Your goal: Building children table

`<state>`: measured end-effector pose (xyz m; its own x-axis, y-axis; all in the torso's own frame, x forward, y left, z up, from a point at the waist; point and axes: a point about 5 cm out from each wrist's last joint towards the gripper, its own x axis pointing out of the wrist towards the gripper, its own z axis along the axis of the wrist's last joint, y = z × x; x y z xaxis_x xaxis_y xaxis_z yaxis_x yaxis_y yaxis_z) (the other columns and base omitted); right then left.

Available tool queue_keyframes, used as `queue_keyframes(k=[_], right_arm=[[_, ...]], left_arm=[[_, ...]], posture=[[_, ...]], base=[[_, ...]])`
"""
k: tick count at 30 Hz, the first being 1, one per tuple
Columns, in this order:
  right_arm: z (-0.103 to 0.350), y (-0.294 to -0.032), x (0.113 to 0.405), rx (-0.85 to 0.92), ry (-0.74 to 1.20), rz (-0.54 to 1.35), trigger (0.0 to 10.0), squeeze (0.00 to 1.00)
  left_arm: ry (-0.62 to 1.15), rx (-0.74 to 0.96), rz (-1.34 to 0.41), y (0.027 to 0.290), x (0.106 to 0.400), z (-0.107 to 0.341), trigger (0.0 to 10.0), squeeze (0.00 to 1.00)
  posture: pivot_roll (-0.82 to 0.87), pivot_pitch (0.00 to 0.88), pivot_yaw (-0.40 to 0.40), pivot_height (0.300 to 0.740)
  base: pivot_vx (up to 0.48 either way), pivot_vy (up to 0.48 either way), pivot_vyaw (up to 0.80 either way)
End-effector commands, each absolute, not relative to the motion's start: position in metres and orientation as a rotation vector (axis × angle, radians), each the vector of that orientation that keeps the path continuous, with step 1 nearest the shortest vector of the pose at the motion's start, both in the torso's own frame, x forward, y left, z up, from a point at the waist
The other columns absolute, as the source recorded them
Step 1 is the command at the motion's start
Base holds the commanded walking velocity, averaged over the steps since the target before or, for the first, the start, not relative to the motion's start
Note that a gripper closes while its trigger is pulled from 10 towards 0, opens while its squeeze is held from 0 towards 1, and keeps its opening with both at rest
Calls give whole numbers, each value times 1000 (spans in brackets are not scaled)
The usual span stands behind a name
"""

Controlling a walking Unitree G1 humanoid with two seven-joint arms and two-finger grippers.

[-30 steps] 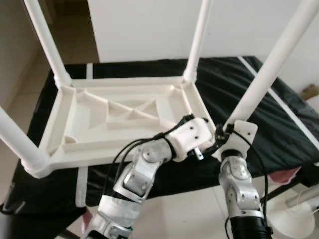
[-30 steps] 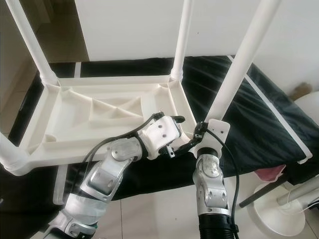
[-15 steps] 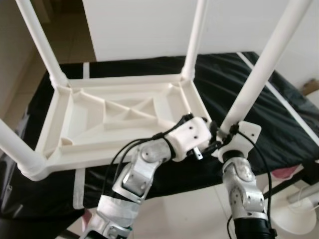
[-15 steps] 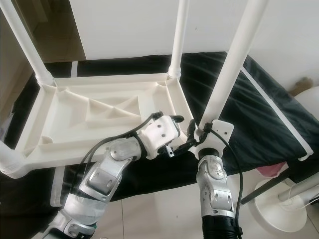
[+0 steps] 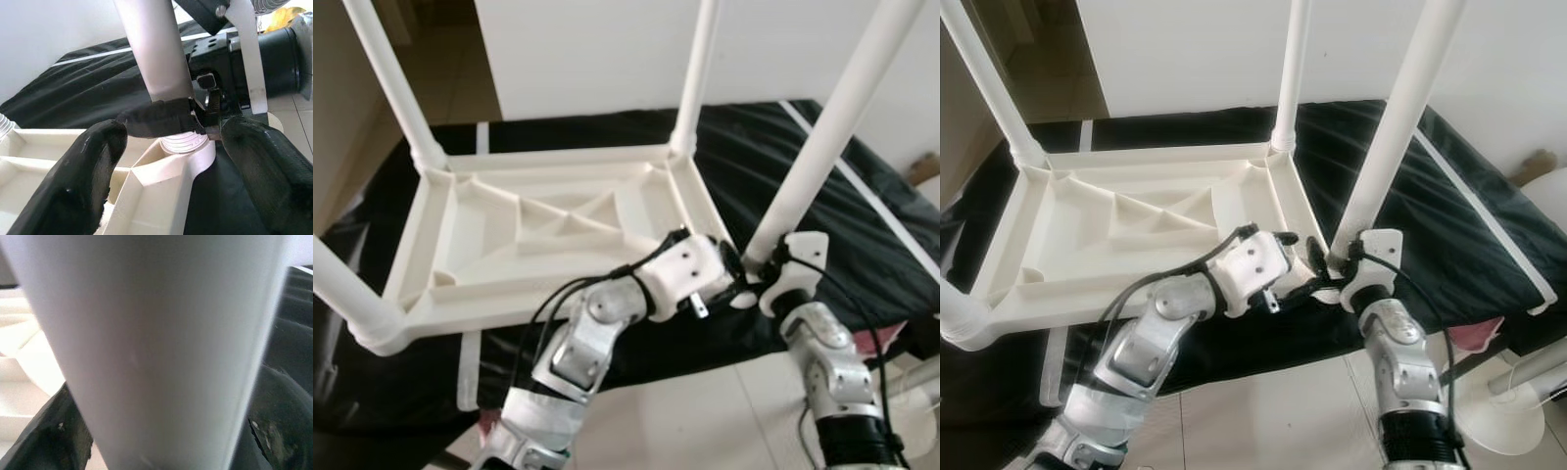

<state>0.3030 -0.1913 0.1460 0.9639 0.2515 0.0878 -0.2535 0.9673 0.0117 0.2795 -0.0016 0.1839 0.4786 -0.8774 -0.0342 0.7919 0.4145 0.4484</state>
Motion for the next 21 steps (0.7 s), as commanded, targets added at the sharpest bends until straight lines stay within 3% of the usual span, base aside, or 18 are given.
queue_keyframes(k=[1, 19, 20, 21], right_arm=[[144, -193, 304, 5, -78, 297, 10000, 0], [150, -203, 311, -76, -33, 588, 10000, 0], [149, -204, 311, -80, -25, 595, 9216, 0], [149, -204, 311, -82, -20, 599, 9216, 0]], left_arm=[[-213, 435, -991, 0, 282, 177, 10000, 0], [-144, 469, -984, 8, 280, 156, 10000, 0], [-147, 470, -983, 8, 280, 157, 10000, 0], [-149, 470, -982, 8, 280, 158, 10000, 0]], posture=[[-17, 58, -44, 740], [-7, 55, -43, 740], [-5, 55, -45, 740], [-5, 55, -45, 740]], base=[[0, 0, 0], [0, 0, 0], [0, 0, 0], [0, 0, 0]])
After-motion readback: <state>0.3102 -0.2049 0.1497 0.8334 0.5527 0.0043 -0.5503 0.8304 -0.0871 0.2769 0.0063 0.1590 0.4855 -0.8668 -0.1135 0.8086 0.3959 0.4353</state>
